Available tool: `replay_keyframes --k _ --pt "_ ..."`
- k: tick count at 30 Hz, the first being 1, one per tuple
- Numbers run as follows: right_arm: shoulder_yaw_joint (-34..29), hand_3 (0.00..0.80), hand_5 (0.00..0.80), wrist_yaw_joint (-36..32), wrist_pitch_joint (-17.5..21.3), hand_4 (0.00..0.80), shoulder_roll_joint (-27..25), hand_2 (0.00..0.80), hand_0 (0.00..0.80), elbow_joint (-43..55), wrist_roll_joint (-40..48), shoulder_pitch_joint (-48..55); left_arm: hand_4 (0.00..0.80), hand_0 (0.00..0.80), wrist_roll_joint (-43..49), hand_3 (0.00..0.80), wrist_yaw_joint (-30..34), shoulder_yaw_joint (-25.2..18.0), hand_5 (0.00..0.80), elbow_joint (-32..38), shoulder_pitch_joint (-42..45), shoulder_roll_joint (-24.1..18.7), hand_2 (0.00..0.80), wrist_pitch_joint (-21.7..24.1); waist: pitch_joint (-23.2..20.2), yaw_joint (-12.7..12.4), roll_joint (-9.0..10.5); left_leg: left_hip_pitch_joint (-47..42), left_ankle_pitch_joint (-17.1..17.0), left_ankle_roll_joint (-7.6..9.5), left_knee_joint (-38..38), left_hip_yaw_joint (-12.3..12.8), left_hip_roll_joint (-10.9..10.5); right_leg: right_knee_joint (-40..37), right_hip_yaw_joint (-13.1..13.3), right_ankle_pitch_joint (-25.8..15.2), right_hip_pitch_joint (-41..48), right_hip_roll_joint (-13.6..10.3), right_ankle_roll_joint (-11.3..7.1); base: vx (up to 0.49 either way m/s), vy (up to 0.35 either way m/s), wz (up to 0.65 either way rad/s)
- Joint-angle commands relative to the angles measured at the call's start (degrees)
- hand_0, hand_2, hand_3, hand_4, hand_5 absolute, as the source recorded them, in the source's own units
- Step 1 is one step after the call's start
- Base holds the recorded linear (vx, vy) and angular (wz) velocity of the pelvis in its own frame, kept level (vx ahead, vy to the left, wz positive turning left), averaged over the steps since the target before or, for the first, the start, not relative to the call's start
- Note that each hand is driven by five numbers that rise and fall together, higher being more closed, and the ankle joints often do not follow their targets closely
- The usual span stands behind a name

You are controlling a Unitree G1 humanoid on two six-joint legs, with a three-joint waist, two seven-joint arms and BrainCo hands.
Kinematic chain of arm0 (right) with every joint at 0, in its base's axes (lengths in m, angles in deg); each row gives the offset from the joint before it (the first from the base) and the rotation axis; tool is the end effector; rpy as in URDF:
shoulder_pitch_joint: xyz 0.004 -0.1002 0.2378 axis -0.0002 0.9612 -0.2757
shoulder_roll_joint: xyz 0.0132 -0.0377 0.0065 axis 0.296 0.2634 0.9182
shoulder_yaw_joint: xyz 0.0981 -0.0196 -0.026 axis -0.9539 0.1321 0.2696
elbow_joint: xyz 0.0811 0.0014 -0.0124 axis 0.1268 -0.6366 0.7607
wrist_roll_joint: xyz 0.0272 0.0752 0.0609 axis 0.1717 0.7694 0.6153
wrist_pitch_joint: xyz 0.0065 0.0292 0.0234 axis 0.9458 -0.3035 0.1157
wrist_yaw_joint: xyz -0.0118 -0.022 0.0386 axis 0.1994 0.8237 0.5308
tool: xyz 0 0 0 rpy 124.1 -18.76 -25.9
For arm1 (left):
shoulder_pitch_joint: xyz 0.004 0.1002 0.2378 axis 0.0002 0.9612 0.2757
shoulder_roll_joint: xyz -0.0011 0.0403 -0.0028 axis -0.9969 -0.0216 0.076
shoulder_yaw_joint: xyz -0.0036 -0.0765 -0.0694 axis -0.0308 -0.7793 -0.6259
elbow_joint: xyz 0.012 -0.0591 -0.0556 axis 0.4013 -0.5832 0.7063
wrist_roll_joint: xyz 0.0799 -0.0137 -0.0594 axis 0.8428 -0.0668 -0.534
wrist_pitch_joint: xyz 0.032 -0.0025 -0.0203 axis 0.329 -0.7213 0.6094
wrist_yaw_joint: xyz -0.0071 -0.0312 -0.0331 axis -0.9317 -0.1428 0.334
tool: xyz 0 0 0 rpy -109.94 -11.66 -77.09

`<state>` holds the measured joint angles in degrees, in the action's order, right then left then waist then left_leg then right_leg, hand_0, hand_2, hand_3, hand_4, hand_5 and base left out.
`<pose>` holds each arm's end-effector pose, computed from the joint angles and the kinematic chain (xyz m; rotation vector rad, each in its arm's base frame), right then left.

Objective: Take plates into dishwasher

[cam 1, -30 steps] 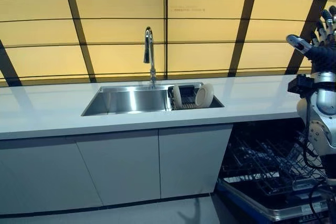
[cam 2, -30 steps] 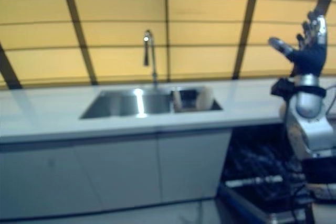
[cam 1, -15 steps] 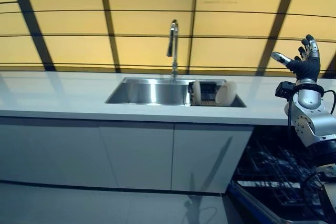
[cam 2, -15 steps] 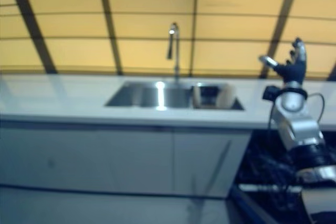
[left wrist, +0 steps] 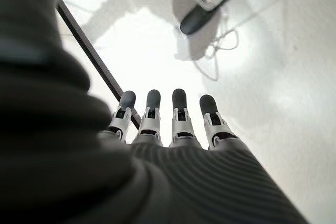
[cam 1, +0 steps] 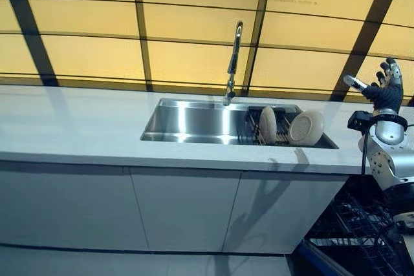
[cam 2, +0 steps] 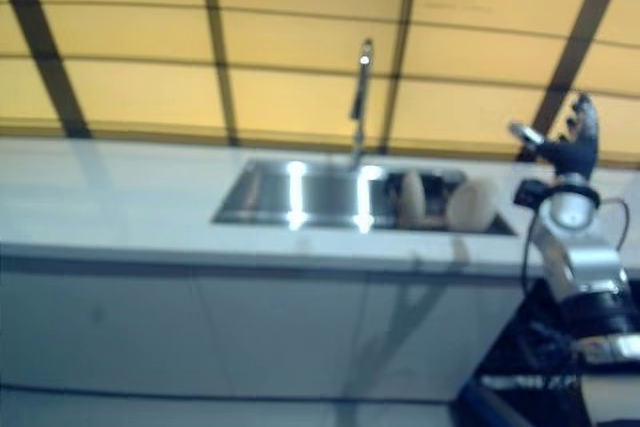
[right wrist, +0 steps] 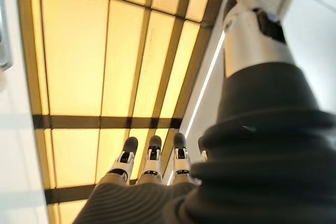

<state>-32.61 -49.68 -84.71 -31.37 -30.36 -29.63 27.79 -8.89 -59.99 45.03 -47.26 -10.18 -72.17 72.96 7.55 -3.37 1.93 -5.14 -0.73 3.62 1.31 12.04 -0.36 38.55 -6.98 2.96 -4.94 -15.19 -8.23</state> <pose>0.2968 -0.2950 0.2523 -0.0610 -0.4573 -0.5751 0.1085 0.2440 -0.1000 0.6062 1.1462 -0.2167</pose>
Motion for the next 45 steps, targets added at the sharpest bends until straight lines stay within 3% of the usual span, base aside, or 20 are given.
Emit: replay_keyframes --k 1,2,3,6,9,12,16,17,20,23,24,26,28,29,30,31,32,36,41,45 --pt "0.4 0.0 0.0 0.3 1.8 0.0 -4.5 0.0 0.0 -2.5 0.0 -8.0 0.0 0.0 1.6 0.0 -0.9 -2.5 0.0 -0.6 1.1 -1.9 0.0 -0.2 -1.5 0.5 1.04 3.5 0.6 -1.45 -0.6 -6.1 -1.6 -16.5 -4.0 -7.5 0.7 4.5 2.37 0.442 -0.17 -0.05" --pt "1.1 0.0 0.0 0.2 1.9 0.0 -5.2 0.0 0.0 -2.5 0.9 -8.4 0.0 0.0 2.6 0.0 -0.6 -3.8 0.0 -0.5 1.6 -2.6 0.0 -0.9 -1.3 1.1 1.61 1.6 1.7 -2.25 0.2 -6.2 -1.7 -26.5 -5.3 -6.5 -0.5 6.2 1.78 0.337 -0.14 0.0" --pt "1.2 0.0 0.0 0.2 1.9 0.0 -5.1 0.0 0.0 -2.4 1.0 -8.4 0.0 0.0 2.7 0.0 -0.6 -4.0 0.0 -0.5 1.7 -2.6 0.0 -0.9 -1.2 1.3 1.61 1.1 1.9 -2.39 0.4 -6.2 -1.6 -28.1 -5.4 -6.9 -0.2 6.6 1.61 0.41 -0.159 -0.03" --pt "1.3 0.0 0.0 0.1 1.7 0.0 -5.4 0.0 0.0 -0.7 1.5 -7.4 0.0 0.0 3.2 0.0 -0.9 -5.6 0.0 -1.4 2.6 -2.2 0.0 -0.9 -0.7 4.0 2.42 -2.7 4.0 -2.68 1.6 -7.9 -3.0 -40.3 -2.9 -13.3 -4.3 10.3 -1.06 0.385 -0.128 -0.03" --pt "-0.1 0.0 0.0 1.1 0.4 0.0 -5.2 0.0 0.0 2.1 1.0 -6.1 0.0 0.0 3.9 0.0 -0.6 -5.7 0.0 -1.9 2.6 -1.6 0.0 -0.3 0.1 5.6 1.77 -5.2 5.2 -2.08 1.8 -10.3 -2.9 -40.5 -1.6 -14.2 -7.6 11.5 -0.53 0.384 -0.175 0.29" --pt "-1.4 0.0 0.0 0.2 0.2 0.0 -4.4 0.0 0.0 3.3 1.1 -4.5 0.0 0.0 4.0 0.0 0.0 -6.2 0.0 -2.6 2.4 -1.8 0.0 1.0 -0.3 6.1 2.28 -5.8 6.9 -1.37 1.2 -11.5 -3.1 -38.7 0.6 -13.7 -5.5 11.1 0.04 0.344 -0.3 0.6" --pt "-0.8 0.0 0.0 -1.5 -2.0 0.0 -2.3 0.0 0.0 4.8 0.9 -3.7 0.0 0.0 2.3 0.0 0.8 -6.6 0.0 -2.6 1.5 -0.9 0.0 1.1 -2.5 6.7 2.12 -8.8 10.0 -4.55 -2.3 -8.5 0.3 -36.9 -1.7 -10.4 -2.0 10.1 2.12 0.259 -0.322 0.14" --pt "-0.8 0.0 0.0 -1.4 -2.1 0.0 -2.2 0.0 0.0 4.9 0.9 -3.7 0.0 0.0 2.4 0.0 0.8 -6.6 0.0 -2.6 1.6 -0.9 0.0 1.1 -2.5 6.7 2.08 -8.9 10.1 -4.7 -2.5 -8.5 0.5 -36.9 -1.8 -10.3 -1.8 10.2 2.23 0.167 -0.228 0.05" --pt "0.7 0.0 0.0 -1.3 -1.6 0.0 -1.5 0.0 0.0 4.4 1.2 -3.7 0.0 0.0 2.2 0.0 0.3 -5.9 0.0 -1.8 2.2 0.4 0.0 2.8 -3.2 6.0 2.14 -6.2 4.4 -7.19 -12.1 -7.7 3.0 -38.3 -2.2 -9.1 1.4 11.0 4.22 0.166 -0.303 0.09" --pt "2.6 0.0 0.0 -1.3 -1.3 0.0 -0.6 0.0 0.0 4.4 1.2 -4.5 0.0 0.0 2.2 0.0 -0.5 -5.4 0.0 -0.8 2.8 1.3 0.0 4.2 -2.6 5.1 2.55 -0.8 -0.8 -9.04 -25.8 -7.4 3.4 -39.3 -2.2 -7.6 4.7 11.8 6.71 0.149 -0.33 -0.17" --pt "3.6 0.0 0.0 -1.3 -1.6 0.0 -0.2 0.0 0.0 4.4 0.7 -4.9 0.0 0.0 2.3 0.0 -0.5 -5.1 0.0 0.2 2.9 1.4 0.0 4.5 -1.8 4.0 3.19 4.5 -1.4 -9.05 -34.2 -7.7 2.3 -39.7 -1.8 -7.1 6.5 11.6 7.76 0.089 -0.238 -0.21" --pt "4.0 0.0 0.0 -1.1 -1.9 0.0 0.1 0.0 0.0 4.5 0.6 -5.1 0.0 0.0 2.2 0.0 -0.5 -4.9 0.0 1.1 2.9 1.2 0.0 4.1 -1.3 3.6 3.33 7.2 -0.6 -8.71 -36.2 -7.4 2.7 -39.9 -1.8 -6.9 7.5 11.6 7.97 0.09 -0.175 -0.13" --pt "4.7 0.0 0.0 -0.9 -2.4 0.0 0.5 0.0 0.0 5.1 0.1 -5.4 0.0 0.0 1.7 0.0 -0.3 -4.9 0.0 1.5 2.7 0.7 0.0 3.9 -0.7 3.2 3.27 8.3 1.1 -7.89 -32.8 -6.2 3.8 -40.2 -1.8 -6.1 8.9 11.3 7.62 0.145 -0.117 -0.16" --pt "5.0 0.0 0.0 -0.6 -2.7 0.0 1.0 0.0 0.0 5.4 -0.3 -5.6 0.0 0.0 1.9 0.0 0.0 -5.1 0.0 1.5 2.3 0.4 0.0 3.8 -0.5 3.0 3.06 7.6 1.7 -7.5 -27.6 -5.7 4.0 -40.4 -1.9 -5.5 9.5 11.4 7.15 0.136 -0.03 -0.09" --pt "5.2 0.0 0.0 -0.5 -2.7 0.0 1.2 0.0 0.0 5.3 -0.5 -5.7 0.0 0.0 2.0 0.0 0.1 -5.3 0.0 1.4 2.2 0.2 0.0 3.8 -0.6 3.0 2.87 7.2 1.6 -7.5 -24.8 -5.5 4.1 -40.6 -1.9 -5.3 9.7 11.5 6.94 0.18 0.015 -0.1" --pt "5.4 0.0 0.0 -0.4 -3.3 0.0 1.3 0.0 0.0 5.1 -1.0 -6.0 0.0 0.0 2.4 0.0 0.6 -5.5 0.0 1.7 1.9 0.0 0.0 3.2 -0.8 2.8 2.35 6.2 0.9 -7.81 -16.7 -5.2 4.2 -41.0 -2.1 -4.8 10.4 11.9 6.43 0.136 0.029 -0.04" --pt "5.5 0.0 0.0 -0.4 -3.5 0.0 1.3 0.0 0.0 5.1 -1.0 -5.9 0.0 0.0 2.4 0.0 0.6 -5.5 0.0 1.8 1.8 0.0 0.0 3.1 -0.8 2.7 2.29 5.8 0.5 -7.92 -15.2 -5.2 4.1 -41.2 -2.1 -4.7 10.6 11.9 6.35 0.161 0.044 -0.01" --pt "5.9 0.0 0.0 -1.2 -4.3 0.0 1.2 0.0 0.0 4.2 -1.5 -5.3 0.0 0.0 2.0 0.0 -0.3 -5.3 0.0 2.4 2.7 1.3 0.0 2.6 -0.8 1.2 1.35 6.8 -4.9 -10.33 -3.3 -8.7 4.2 -42.9 -1.0 -3.6 13.6 12.9 5.89 0.169 0.058 0.02" --pt "6.0 0.0 0.0 -3.5 -5.2 0.0 0.6 0.0 0.0 2.9 -0.9 -4.9 0.0 0.0 1.3 0.0 -1.3 -5.1 0.0 1.3 3.0 2.2 0.0 3.3 -0.9 0.8 0.89 6.9 -5.9 -10.7 1.6 -9.9 4.6 -43.2 0.2 -2.5 14.9 12.9 5.83 0.166 0.089 -0.15" --pt "4.9 0.0 0.0 -5.3 -5.7 0.0 0.1 0.0 0.0 1.5 -0.5 -3.5 0.0 0.0 0.5 0.0 -1.5 -5.0 0.0 0.7 3.2 2.5 0.0 3.8 -1.4 0.9 0.28 7.9 -6.7 -11.01 3.3 -8.4 5.2 -43.3 -0.3 -1.3 16.0 13.0 5.67 0.211 0.207 -0.15"
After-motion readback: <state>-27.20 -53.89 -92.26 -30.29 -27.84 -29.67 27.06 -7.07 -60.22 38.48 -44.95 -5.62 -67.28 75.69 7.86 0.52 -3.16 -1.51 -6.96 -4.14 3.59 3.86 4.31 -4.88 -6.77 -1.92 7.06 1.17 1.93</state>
